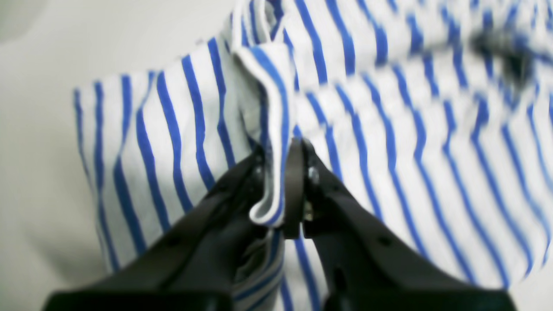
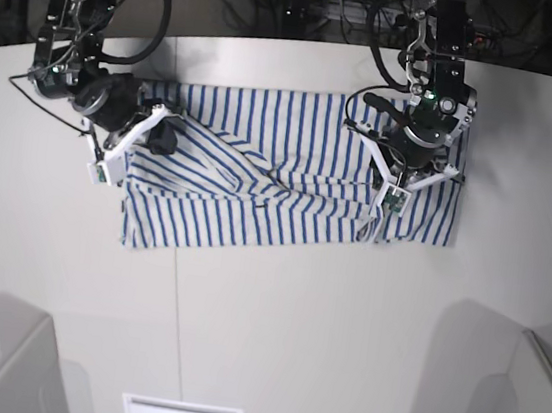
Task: Fold the T-shirt properly
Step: 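Fold the grasped side inward toward the right gripper with the left gripper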
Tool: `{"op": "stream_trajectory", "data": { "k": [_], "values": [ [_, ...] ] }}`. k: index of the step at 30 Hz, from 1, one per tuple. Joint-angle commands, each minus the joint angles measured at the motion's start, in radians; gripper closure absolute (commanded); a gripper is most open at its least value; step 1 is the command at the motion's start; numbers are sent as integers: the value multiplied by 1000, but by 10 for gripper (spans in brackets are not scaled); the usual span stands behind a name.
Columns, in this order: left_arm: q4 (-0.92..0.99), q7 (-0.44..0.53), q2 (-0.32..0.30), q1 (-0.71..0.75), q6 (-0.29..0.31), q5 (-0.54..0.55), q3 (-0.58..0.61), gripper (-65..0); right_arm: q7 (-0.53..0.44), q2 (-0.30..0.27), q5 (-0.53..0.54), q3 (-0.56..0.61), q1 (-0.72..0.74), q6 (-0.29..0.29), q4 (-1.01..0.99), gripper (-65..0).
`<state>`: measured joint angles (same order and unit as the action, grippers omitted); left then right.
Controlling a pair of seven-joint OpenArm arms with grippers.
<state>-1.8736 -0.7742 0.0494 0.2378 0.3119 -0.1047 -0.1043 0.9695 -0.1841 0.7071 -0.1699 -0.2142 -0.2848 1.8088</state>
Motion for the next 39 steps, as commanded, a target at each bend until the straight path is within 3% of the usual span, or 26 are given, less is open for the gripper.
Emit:
{"op": "stream_trajectory", "data": {
  "k": [1,6,12,22,39],
  "values": [
    [-17,20,0,-10,-15,4,21,0,-17,-8,18,-3,9,-4,13,0],
    [-7,15,13,-44,-32,1,59,0,-16,-8,18,0,9,-4,13,0],
    [-4,-87,28,-104,-32,7,61,0,-16,-8,18,0,9,-4,13,0],
    [-4,-90,27,-85,-32,1,134,0,-17,-8,18,-1,14,-4,3,0],
    [30,-90,28,-94,-32,9,134,0,-19,-8,19,-1,15,-4,-39,0]
  ]
}}
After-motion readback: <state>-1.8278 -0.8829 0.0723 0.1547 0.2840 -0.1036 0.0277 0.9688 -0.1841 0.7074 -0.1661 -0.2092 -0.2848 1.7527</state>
